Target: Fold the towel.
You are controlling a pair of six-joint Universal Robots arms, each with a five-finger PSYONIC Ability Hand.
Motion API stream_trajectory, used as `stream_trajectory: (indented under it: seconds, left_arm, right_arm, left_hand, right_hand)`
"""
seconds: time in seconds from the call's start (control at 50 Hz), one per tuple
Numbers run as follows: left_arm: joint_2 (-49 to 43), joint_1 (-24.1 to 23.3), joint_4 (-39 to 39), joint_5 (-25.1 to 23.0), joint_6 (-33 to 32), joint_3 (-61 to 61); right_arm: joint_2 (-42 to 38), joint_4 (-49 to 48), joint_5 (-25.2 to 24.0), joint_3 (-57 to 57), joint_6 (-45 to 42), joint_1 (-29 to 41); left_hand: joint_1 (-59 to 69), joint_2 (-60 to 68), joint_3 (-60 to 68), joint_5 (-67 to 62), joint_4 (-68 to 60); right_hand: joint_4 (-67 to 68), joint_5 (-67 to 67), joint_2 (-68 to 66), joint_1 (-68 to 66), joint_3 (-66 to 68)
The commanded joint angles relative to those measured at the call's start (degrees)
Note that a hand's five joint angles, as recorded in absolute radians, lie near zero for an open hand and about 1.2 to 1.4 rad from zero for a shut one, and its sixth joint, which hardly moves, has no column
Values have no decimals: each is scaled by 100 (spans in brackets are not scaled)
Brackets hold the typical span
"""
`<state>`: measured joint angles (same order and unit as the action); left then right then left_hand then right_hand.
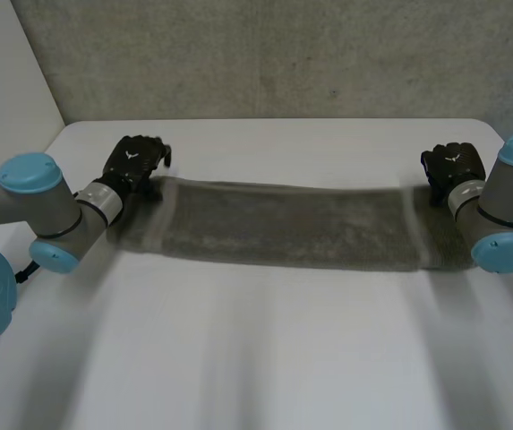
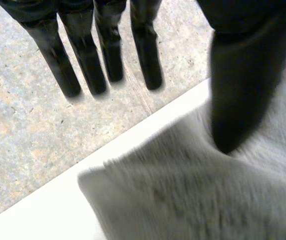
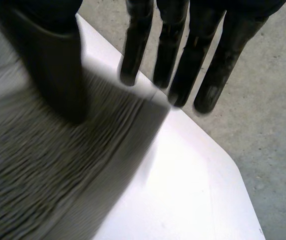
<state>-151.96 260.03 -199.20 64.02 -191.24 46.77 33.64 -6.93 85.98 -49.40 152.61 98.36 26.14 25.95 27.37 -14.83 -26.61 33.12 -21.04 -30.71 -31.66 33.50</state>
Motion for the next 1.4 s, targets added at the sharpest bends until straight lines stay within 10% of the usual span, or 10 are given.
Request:
stream_trajectory:
  seconds: [0.02, 0.26, 0.42, 1.1, 1.18, 1.4]
  left_arm:
    - [482, -75, 170, 259, 7, 279]
    - [2572, 74, 760, 629, 25, 1938]
    - [3691, 144, 742, 620, 25, 3233]
    - [3392, 329, -620, 831, 43, 4780]
    - [3392, 338, -629, 831, 43, 4780]
    - [3384, 355, -620, 831, 86, 4788]
  right_arm:
    - [562, -28, 112, -332, 93, 70]
    - [3612, -855, -19, -2889, 190, 52]
    - [4141, -91, -204, -3839, 138, 44]
    - [1901, -977, -864, -3990, -627, -493]
    - [1857, -969, -855, -3981, -697, -624]
    - [2278, -934, -758, -4008, -1083, -1352]
  left_hand:
    - [-1610, -1591, -1732, 1479, 1656]
    - [-1610, -1591, -1732, 1479, 1656]
    - [-1610, -1591, -1732, 1479, 1656]
    - [-1610, -1591, -1732, 1479, 1656]
    - [-1610, -1591, -1732, 1479, 1656]
    - [-1610, -1591, -1732, 1479, 1656]
  right_hand:
    - [-2312, 2104, 2071, 2166, -2350]
    - [-2312, 2104, 2071, 2166, -2350]
    - [-2312, 2104, 2071, 2166, -2350]
    - [556, -764, -797, -702, 518]
    - [4169, -4378, -4411, -4316, 4132]
    - [4688, -4896, -4929, -4834, 4650]
